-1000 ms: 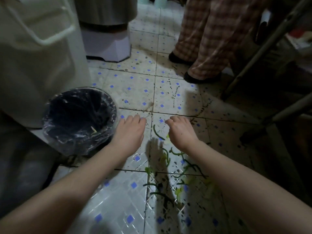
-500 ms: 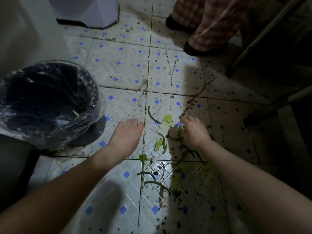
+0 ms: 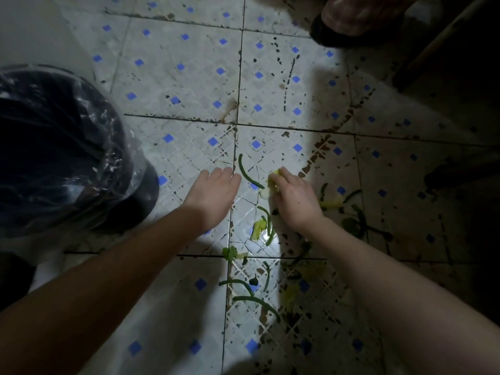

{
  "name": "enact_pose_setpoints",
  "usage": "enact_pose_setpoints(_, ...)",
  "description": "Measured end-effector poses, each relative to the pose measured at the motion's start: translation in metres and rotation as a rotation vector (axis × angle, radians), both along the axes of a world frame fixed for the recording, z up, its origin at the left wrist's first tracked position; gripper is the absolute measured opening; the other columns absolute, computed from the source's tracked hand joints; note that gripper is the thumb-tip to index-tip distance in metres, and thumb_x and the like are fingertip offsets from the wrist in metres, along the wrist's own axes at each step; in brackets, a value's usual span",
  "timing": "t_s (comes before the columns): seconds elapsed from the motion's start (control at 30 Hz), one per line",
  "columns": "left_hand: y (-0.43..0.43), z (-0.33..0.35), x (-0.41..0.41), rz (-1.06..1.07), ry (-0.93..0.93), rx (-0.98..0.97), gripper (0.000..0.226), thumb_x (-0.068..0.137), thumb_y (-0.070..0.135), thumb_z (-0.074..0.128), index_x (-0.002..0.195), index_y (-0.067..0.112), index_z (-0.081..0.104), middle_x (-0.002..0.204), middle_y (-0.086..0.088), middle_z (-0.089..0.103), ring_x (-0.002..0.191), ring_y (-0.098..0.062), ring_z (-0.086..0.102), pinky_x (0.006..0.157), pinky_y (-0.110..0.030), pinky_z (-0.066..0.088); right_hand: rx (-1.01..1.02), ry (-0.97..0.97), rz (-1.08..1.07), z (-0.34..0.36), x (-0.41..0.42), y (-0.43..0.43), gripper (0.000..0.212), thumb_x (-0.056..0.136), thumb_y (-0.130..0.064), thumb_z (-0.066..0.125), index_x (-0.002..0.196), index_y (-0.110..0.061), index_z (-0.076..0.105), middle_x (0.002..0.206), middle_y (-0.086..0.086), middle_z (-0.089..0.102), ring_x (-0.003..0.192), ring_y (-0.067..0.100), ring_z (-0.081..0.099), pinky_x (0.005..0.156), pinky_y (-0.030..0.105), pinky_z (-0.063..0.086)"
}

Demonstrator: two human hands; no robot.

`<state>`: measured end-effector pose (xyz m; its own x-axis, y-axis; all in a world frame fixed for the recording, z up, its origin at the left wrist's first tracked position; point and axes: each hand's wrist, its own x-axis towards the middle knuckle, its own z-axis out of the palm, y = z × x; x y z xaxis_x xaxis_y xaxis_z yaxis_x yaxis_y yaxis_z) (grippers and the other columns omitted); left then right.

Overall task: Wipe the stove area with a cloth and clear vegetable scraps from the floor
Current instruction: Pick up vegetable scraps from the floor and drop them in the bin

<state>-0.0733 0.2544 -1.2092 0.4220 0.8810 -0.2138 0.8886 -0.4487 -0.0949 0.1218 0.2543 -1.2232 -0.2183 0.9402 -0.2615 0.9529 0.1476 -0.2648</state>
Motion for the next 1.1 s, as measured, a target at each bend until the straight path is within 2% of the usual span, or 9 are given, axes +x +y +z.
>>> enact_pose_setpoints(0.1,0.013,-0.007,0.005,-0.001,-0.009,0.007,0.044,0.090,0.011,0.048,0.131,0.013,0.034,0.131,-0.008,0.045,0.115,-0.024,0.045,0.096,-0.037,0.038,0.024,-0.010,0.001,-0.008,-0.001,0.002,0.049,0.091,-0.011,0.052,0.137,-0.021,0.041,0.147,0.005,0.037,0.132,0.024,0.036,0.114,0.044,0.025)
enact_pose_setpoints(0.2,0.020,-0.011,0.011,-0.021,-0.001,0.021,0.047,0.088,0.011,0.052,0.131,0.014,0.034,0.131,-0.006,0.045,0.115,-0.024,0.046,0.094,-0.036,0.039,0.094,-0.033,0.015,-0.013,0.002,0.003,0.034,0.089,-0.009,0.053,0.121,-0.019,0.054,0.124,0.003,0.053,0.115,0.022,0.047,0.105,0.038,0.031)
enact_pose_setpoints(0.3,0.024,-0.014,0.019,-0.058,0.025,0.018,0.049,0.087,0.010,0.054,0.132,0.013,0.034,0.132,-0.007,0.044,0.115,-0.025,0.046,0.094,-0.036,0.038,0.133,-0.015,-0.012,-0.013,0.009,0.001,0.020,0.090,-0.011,0.054,0.108,-0.019,0.057,0.104,0.000,0.056,0.101,0.020,0.049,0.099,0.036,0.032)
enact_pose_setpoints(0.43,0.031,-0.018,0.032,-0.106,0.030,-0.008,0.056,0.078,-0.001,0.057,0.128,0.012,0.038,0.125,-0.009,0.046,0.110,-0.027,0.047,0.090,-0.037,0.039,0.145,-0.021,-0.089,-0.014,0.026,-0.003,0.025,0.086,-0.005,0.058,0.107,-0.018,0.059,0.107,0.000,0.056,0.103,0.020,0.048,0.097,0.035,0.034)
enact_pose_setpoints(0.5,0.031,-0.018,0.038,-0.115,0.045,-0.028,0.057,0.072,-0.004,0.057,0.125,0.011,0.039,0.120,-0.010,0.047,0.107,-0.027,0.048,0.088,-0.037,0.040,0.142,-0.028,-0.150,-0.012,0.037,-0.007,0.019,0.089,-0.009,0.056,0.105,-0.018,0.060,0.107,0.000,0.057,0.101,0.021,0.049,0.090,0.033,0.038)
enact_pose_setpoints(0.57,0.028,-0.020,0.043,-0.108,0.053,-0.044,0.057,0.070,-0.005,0.056,0.122,0.010,0.038,0.118,-0.010,0.048,0.107,-0.028,0.049,0.088,-0.037,0.040,0.151,-0.009,-0.178,-0.008,0.046,-0.014,0.009,0.092,-0.013,0.054,0.097,-0.015,0.061,0.099,0.004,0.059,0.095,0.025,0.051,0.082,0.034,0.041)
enact_pose_setpoints(0.7,0.022,-0.022,0.044,-0.102,0.061,-0.033,0.054,0.070,-0.004,0.055,0.120,0.010,0.038,0.116,-0.010,0.048,0.105,-0.026,0.048,0.090,-0.036,0.040,0.205,0.059,-0.132,0.002,0.058,-0.031,0.005,0.089,-0.009,0.058,0.086,-0.007,0.061,0.086,0.010,0.060,0.084,0.028,0.053,0.078,0.040,0.041)
enact_pose_setpoints(0.87,0.010,-0.018,0.048,-0.105,-0.010,0.014,0.055,0.068,-0.007,0.049,0.118,0.010,0.036,0.112,-0.008,0.049,0.100,-0.024,0.047,0.084,-0.034,0.038,0.149,0.101,-0.148,0.001,0.071,-0.040,0.012,0.093,-0.013,0.054,0.096,-0.005,0.062,0.090,0.010,0.062,0.087,0.026,0.055,0.077,0.038,0.043)
enact_pose_setpoints(1.1,-0.010,-0.017,0.052,-0.102,-0.090,0.001,0.049,0.071,-0.009,0.047,0.114,0.013,0.038,0.108,-0.005,0.051,0.097,-0.022,0.049,0.083,-0.033,0.038,0.052,0.126,-0.108,-0.001,0.071,-0.043,0.013,0.091,-0.013,0.055,0.099,-0.006,0.062,0.094,0.009,0.063,0.090,0.025,0.055,0.077,0.038,0.044)
